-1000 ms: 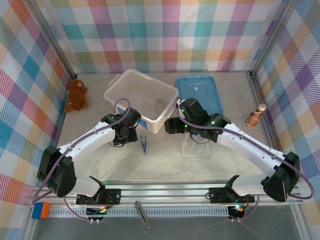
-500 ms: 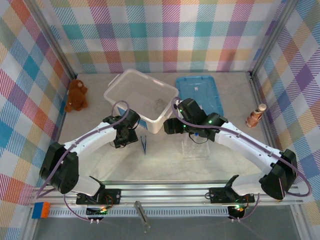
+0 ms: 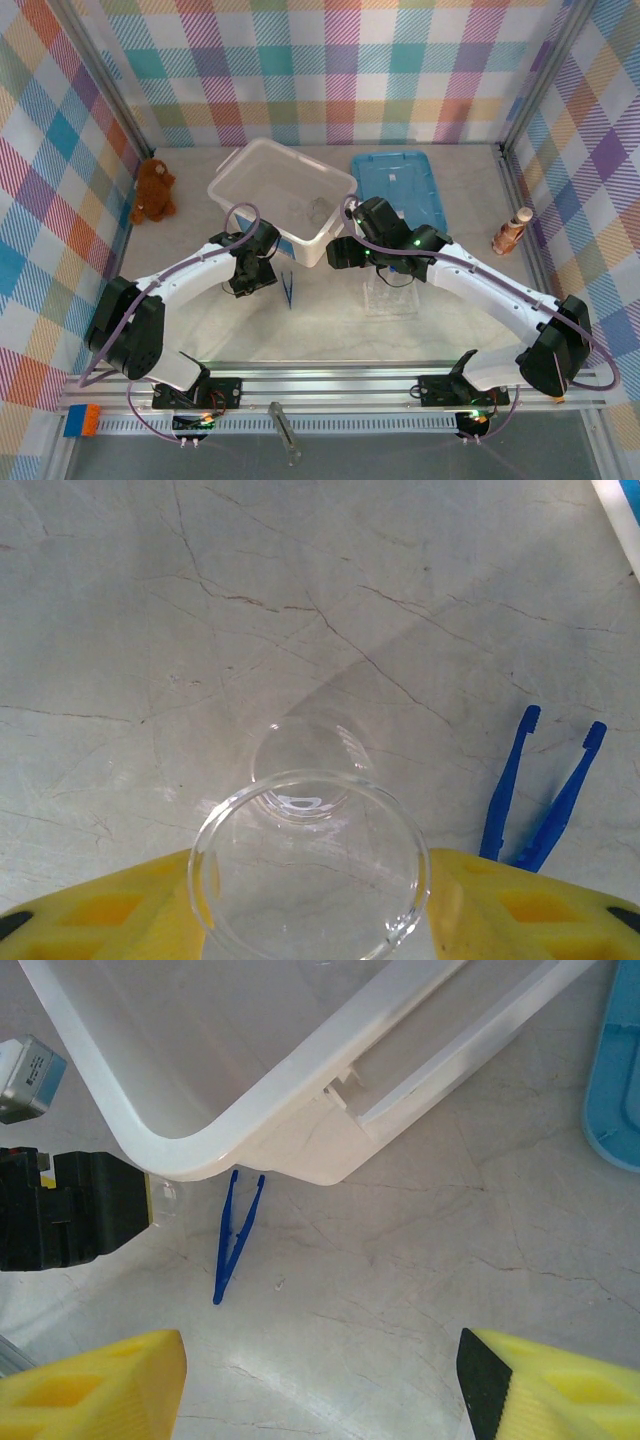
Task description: Organize the chemistry lab equipment
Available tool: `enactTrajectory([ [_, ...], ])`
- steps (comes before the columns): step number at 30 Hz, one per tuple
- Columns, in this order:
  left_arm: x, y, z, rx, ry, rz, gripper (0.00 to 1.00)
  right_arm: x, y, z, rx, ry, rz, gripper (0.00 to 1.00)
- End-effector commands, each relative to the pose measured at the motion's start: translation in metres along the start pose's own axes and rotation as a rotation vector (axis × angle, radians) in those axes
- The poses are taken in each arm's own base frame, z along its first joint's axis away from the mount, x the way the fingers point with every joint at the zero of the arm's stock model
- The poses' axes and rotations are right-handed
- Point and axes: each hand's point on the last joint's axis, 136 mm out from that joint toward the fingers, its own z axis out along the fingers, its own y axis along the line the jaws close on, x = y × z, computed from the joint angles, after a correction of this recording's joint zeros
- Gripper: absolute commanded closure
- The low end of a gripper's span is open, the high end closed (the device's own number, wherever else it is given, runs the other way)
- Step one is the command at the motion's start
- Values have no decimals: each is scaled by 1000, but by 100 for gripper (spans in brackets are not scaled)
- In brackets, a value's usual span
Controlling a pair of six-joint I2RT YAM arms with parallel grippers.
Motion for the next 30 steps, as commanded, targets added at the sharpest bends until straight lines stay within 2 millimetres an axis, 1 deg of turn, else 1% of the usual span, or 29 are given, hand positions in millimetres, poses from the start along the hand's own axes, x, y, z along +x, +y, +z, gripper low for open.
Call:
enactTrajectory([
  [1,-2,5,4,-10,2,-21,45,-7,4,0,-6,-23,-10,27],
  [5,-2,6,4,-14,-2,-16,48,-7,5,1,-9,-18,-10,27],
  [8,-2,7,5,-15,4,-8,53,-8,6,1,-9,-20,-9,27],
  [10,-2,7,2,-16,5,2,55,-9,6,1,-10,-21,-12,27],
  [13,-5,10,-9,-19,-14,18,56,-9,7,1,-11,-21,-13,27],
  [17,-12,20,-38,-24,-64,33,56,-11,9,1,-17,-23,-15,27],
  [23,-30,28,-98,-10,-166,60,56,-16,13,1,-32,-33,-22,27],
  [27,-50,24,-138,6,-226,91,56,-17,15,2,-43,-35,-24,27],
  [30,-68,15,-159,18,-246,109,56,-19,17,-1,-50,-45,-26,27],
])
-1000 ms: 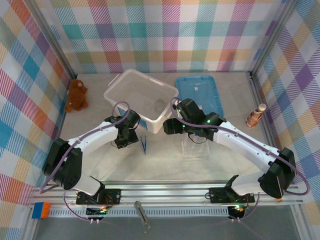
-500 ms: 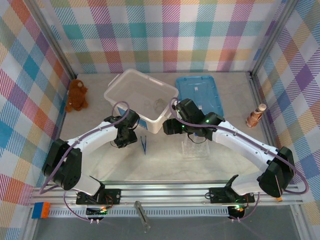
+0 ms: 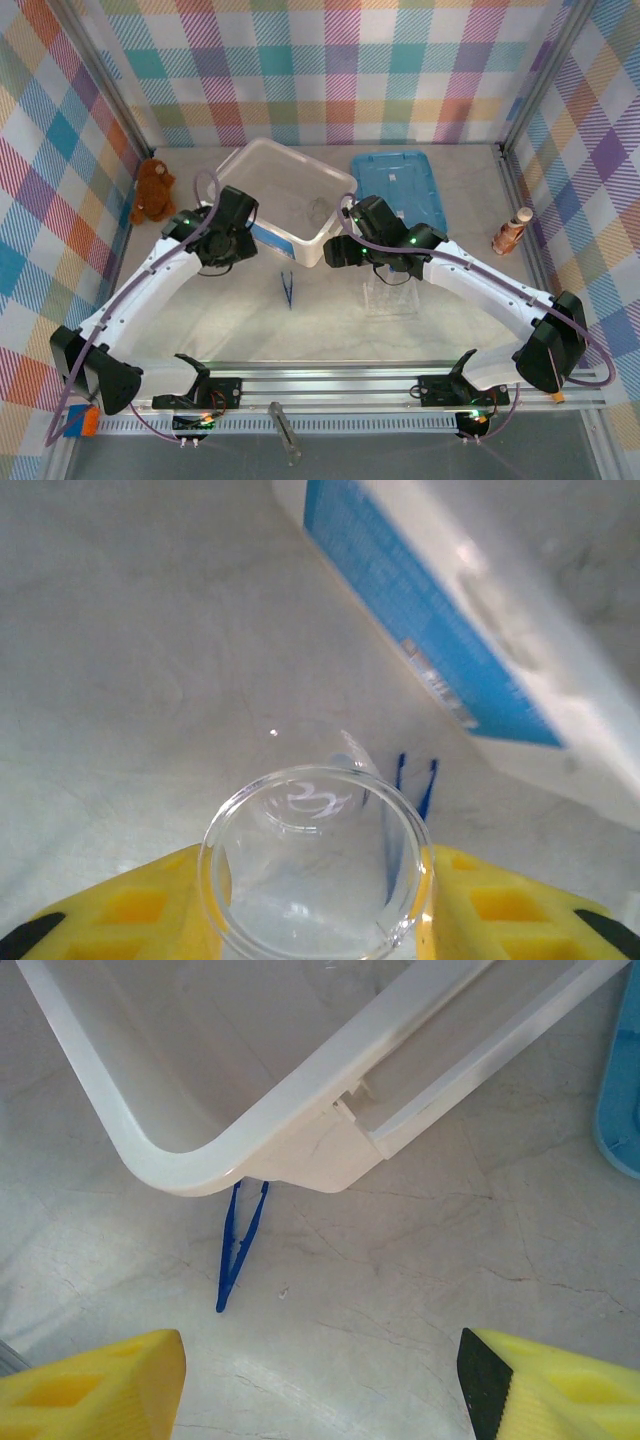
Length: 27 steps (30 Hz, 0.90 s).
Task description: Organize the chemistry lab equipment
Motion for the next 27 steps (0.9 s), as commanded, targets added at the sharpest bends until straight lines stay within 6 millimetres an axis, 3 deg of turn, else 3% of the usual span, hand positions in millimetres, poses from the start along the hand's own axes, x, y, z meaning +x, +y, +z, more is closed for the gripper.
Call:
enactTrajectory([
  [1,-17,9,-16,-58,4,66,56,-15,13,-8,-44,-48,-24,27],
  [10,-87,-37,-10,46,-3,40,57,-12,7,-18,-29,-69,-18,27],
  [16,-124,-64,19,87,32,20,58,-11,7,-19,-33,-69,-9,27],
  [21,-136,-77,45,88,59,23,57,-8,4,-19,-24,-68,-5,27],
  [27,-138,-77,86,36,106,35,57,-7,3,-18,-20,-62,0,27],
])
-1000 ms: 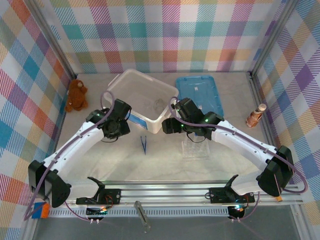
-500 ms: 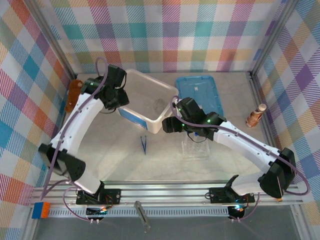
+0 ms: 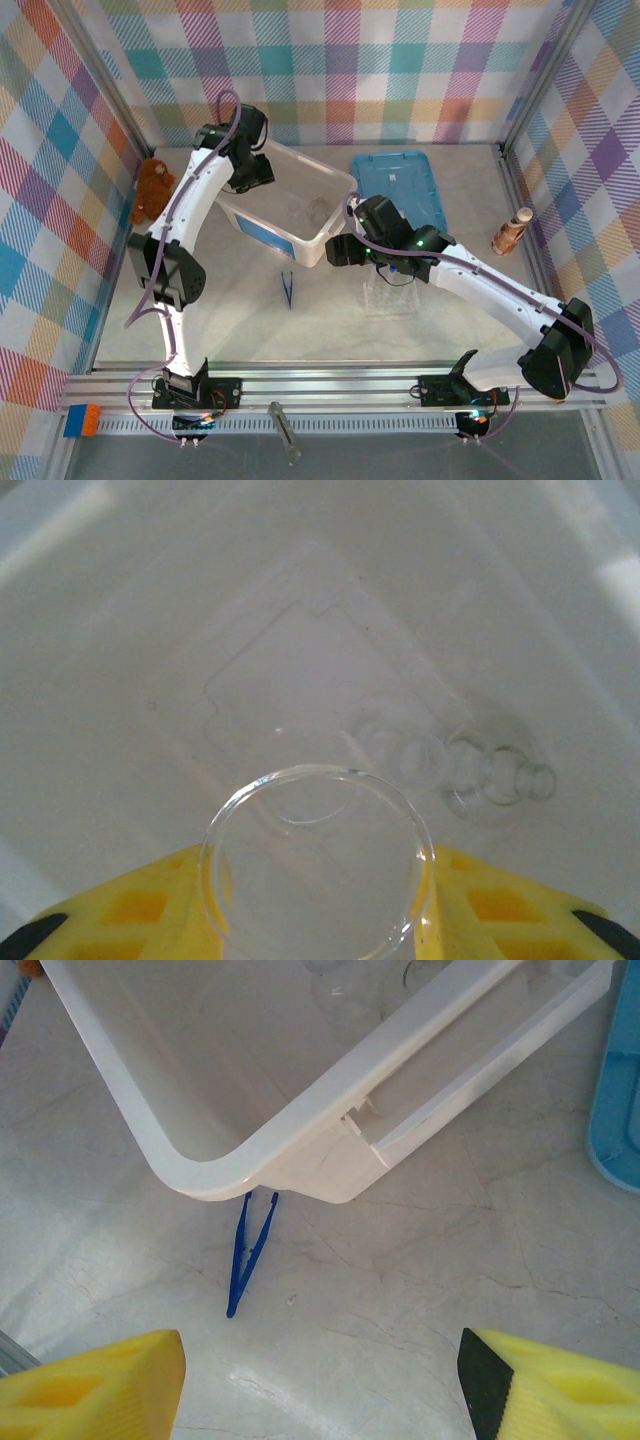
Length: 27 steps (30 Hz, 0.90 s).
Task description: Organize the chemistry lab equipment
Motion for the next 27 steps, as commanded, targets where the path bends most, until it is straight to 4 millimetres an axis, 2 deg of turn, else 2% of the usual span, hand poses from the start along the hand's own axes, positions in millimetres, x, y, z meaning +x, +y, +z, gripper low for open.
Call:
enactTrajectory([
  [1,-4,9,13,-24,35,7,57,-3,1,-6,-6,-25,-1,27],
  [6,-3,17,46,-46,97,-7,57,-4,-1,-10,3,-39,6,27],
  [17,7,21,93,-79,192,-2,57,-2,-3,-9,0,-55,22,27],
  [27,15,25,116,-102,233,-3,57,-2,-3,-8,-1,-55,20,27],
])
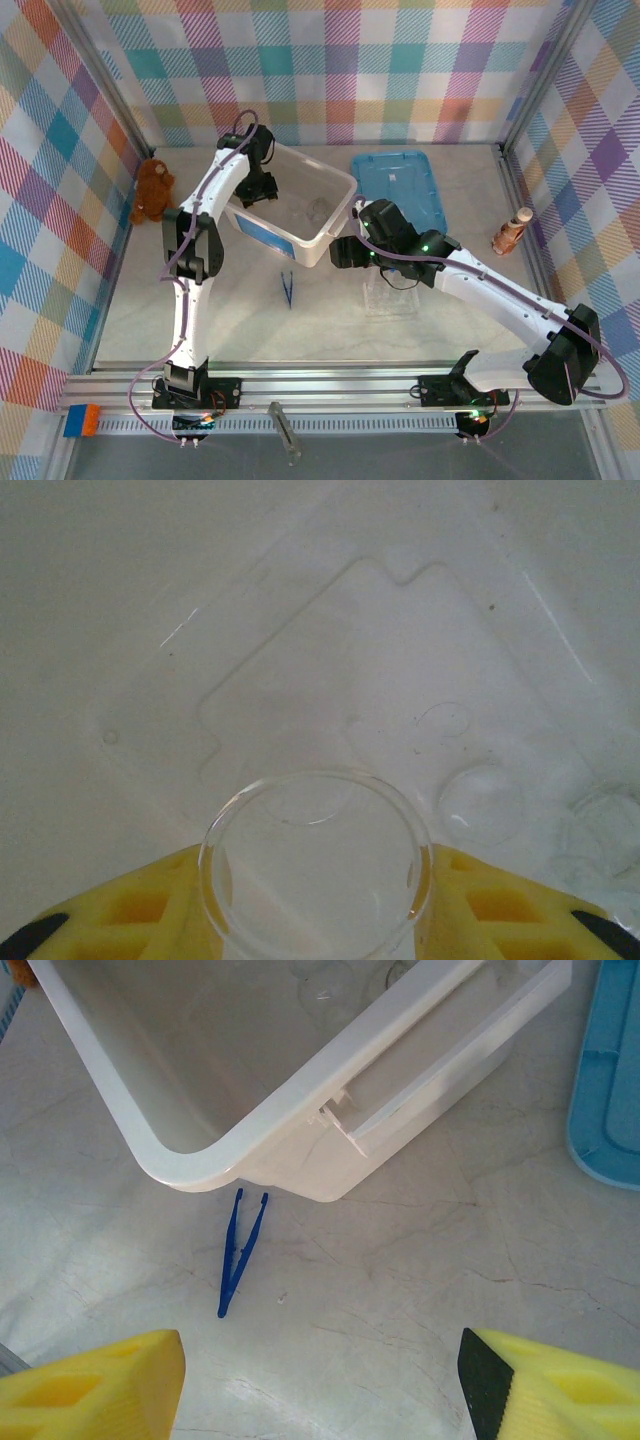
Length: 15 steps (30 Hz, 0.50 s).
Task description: Organize the chemistry lab equipment
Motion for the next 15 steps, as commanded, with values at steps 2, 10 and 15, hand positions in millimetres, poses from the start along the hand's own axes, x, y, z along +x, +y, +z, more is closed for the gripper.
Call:
enactTrajectory([
  [2,0,3,5,-1,26,6,57,-4,4,-1,-14,-28,12,27],
  [10,4,3,23,-10,60,4,58,-4,4,-1,-14,-28,11,27],
  [15,5,1,31,-7,72,2,58,-3,3,0,-15,-26,16,27],
])
